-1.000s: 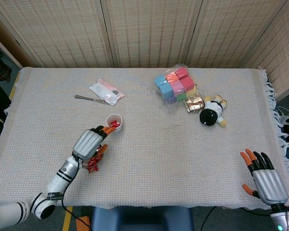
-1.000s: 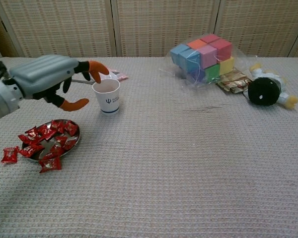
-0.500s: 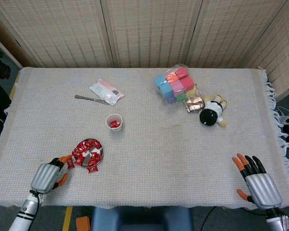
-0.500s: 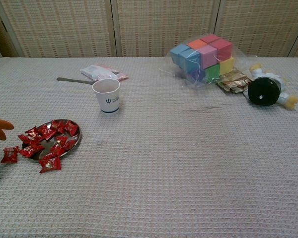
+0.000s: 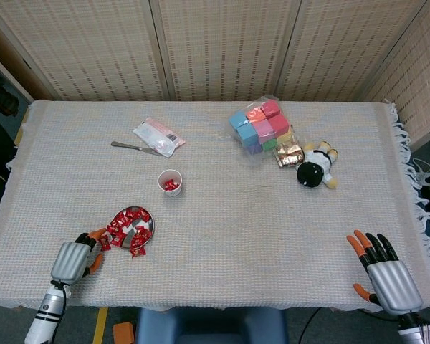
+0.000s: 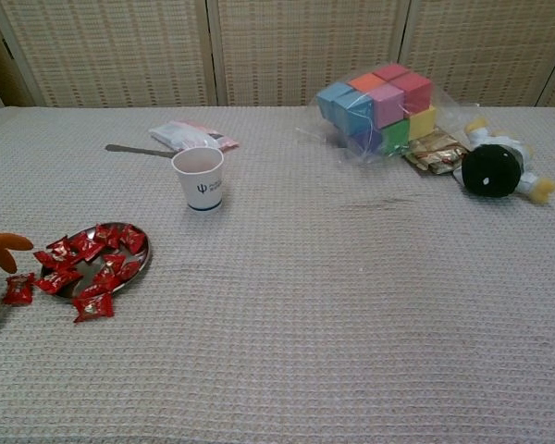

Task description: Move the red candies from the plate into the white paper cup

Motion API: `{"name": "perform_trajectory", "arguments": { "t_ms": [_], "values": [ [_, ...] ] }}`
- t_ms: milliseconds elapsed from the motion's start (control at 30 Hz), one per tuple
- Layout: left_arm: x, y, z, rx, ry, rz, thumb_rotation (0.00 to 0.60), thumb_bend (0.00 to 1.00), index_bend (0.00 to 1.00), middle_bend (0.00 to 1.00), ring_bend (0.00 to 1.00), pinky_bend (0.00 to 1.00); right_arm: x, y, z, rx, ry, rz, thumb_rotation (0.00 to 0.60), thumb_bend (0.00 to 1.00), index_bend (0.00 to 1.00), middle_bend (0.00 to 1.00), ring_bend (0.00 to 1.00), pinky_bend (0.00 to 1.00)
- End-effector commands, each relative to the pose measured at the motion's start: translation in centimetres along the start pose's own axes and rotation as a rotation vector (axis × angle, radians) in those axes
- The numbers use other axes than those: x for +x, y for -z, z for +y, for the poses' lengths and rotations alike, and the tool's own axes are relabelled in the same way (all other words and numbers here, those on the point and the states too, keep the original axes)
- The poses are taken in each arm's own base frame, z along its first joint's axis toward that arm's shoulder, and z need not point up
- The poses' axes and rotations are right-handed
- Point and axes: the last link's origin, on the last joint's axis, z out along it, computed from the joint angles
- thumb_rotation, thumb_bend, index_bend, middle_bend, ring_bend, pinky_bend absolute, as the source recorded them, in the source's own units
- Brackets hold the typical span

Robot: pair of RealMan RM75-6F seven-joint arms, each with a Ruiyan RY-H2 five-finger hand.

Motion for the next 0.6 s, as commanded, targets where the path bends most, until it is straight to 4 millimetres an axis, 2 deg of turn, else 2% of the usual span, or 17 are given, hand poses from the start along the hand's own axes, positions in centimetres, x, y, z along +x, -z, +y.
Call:
{"name": "perform_trajectory", "arguments": {
  "t_ms": [33, 167, 367, 600],
  "values": [
    [-0.3, -0.6, 0.3, 0.0, -0.001, -0.014, 0.6, 0.41, 0.19, 0.32, 0.31, 0.85, 0.0, 0.0, 0.0, -0.003, 0.0, 0.002, 0.6, 0.11, 0.0, 0.0, 0.0, 0.0],
    [-0.4, -1.1, 0.7, -0.004, -0.012, -0.008, 0.6, 0.41, 0.2, 0.36, 0.35, 0.88, 0.0, -0.1, 0.1, -0.005, 0.001, 0.001, 0.6, 0.11, 0.0, 0.0, 0.0, 0.0],
    [-0.6, -1.7, 1.0, 0.013, -0.046, 0.002, 0.6, 0.41, 0.25, 0.47, 0.47, 0.95, 0.0, -0.1, 0.1, -0.012, 0.002, 0.004, 0.6, 0.11, 0.0, 0.0, 0.0, 0.0],
    [-1.0, -1.3, 1.1, 0.001, -0.078, -0.011, 0.6, 0.41, 0.3, 0.49, 0.48, 0.96, 0.0, -0.2, 0.2, -0.017, 0.003, 0.003, 0.6, 0.11, 0.0, 0.0, 0.0, 0.0]
  ]
}}
